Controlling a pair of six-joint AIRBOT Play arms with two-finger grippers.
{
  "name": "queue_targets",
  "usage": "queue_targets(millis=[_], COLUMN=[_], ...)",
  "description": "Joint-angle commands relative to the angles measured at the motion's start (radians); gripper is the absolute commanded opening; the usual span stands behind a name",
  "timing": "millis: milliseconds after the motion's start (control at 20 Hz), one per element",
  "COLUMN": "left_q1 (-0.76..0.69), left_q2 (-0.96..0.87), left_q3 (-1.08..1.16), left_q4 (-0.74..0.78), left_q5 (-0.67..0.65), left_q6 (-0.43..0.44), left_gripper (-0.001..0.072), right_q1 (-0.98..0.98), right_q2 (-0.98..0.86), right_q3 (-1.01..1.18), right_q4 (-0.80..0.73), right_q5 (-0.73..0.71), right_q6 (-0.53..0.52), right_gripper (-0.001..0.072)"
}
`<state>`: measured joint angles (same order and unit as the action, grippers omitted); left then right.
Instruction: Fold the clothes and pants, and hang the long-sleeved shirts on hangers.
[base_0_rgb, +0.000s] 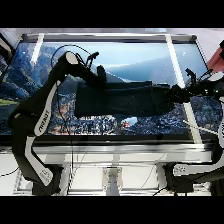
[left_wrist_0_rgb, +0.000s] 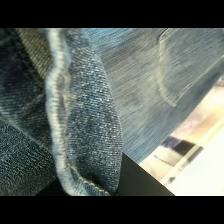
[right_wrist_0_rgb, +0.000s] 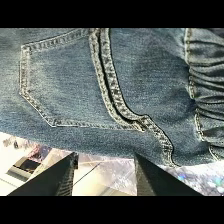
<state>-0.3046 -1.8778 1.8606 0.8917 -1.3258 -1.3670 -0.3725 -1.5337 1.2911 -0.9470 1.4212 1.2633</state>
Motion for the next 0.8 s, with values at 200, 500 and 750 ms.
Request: queue_targets(millis=[200,500,750], left_q1=[-0.024,-0.024,-0.023], left_q2=[-0.074,-0.076,-0.075], left_q3=[0.001,0.001,0.001], left_q4=[-0.117,-0.355,-0.373], left_q5=[0.101,0.103,0.098], left_q6=[0.022,0.123,0.127], left_gripper=[0.0353,0.0358,0.0358], right_q1=[0.0,0.0,0.0], right_q2=[0.0,0.0,0.0], right_q3=[0.001,0.001,0.001], right_q4=[-0.01,-0.01,-0.01], right_q5=[0.004,0.011,0.047], right_q6=[-0.001,0.0,0.0], right_gripper=[0.0401,0.0401,0.0401])
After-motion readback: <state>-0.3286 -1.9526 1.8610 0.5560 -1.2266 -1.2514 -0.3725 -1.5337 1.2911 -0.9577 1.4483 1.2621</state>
